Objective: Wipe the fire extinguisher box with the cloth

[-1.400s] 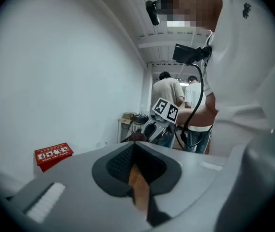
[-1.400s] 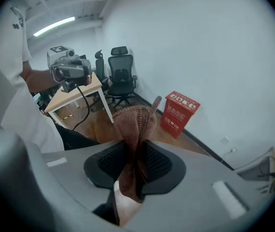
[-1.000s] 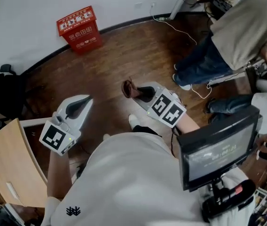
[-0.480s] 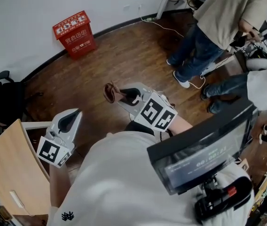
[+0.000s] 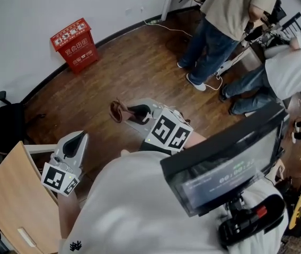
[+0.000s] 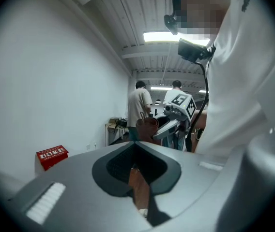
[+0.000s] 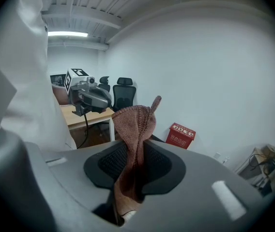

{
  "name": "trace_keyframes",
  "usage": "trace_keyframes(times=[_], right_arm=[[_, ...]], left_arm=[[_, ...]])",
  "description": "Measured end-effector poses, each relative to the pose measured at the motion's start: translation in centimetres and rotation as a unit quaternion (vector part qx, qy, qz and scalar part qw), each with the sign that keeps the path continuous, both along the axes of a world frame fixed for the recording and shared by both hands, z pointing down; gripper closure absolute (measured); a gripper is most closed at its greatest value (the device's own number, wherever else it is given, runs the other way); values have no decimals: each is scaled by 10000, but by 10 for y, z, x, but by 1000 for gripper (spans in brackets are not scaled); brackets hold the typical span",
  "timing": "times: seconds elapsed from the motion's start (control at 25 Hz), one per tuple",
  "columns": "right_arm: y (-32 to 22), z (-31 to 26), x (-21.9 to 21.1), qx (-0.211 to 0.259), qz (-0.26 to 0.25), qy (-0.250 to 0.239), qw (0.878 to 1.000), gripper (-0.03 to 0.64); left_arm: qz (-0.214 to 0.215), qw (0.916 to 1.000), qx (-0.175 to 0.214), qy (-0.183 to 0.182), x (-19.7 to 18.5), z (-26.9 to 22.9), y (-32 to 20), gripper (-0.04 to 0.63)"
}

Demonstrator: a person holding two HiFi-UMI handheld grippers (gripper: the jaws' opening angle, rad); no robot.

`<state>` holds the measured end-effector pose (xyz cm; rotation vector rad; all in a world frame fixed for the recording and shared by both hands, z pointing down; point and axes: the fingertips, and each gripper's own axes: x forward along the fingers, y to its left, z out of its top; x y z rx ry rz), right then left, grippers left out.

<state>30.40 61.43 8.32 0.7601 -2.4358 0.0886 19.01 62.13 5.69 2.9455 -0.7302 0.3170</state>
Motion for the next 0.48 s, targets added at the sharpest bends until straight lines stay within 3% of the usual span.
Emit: trace_keyframes(times=[0.24,0.48], right_arm=[[4,-6,1,30,284,83,9996,523],[22,-14,17,37,211,81,9997,523]], left_arm=[[130,9998,118,103,-4,-10,-3,595],[68,9996,258,33,12,-21,8,595]])
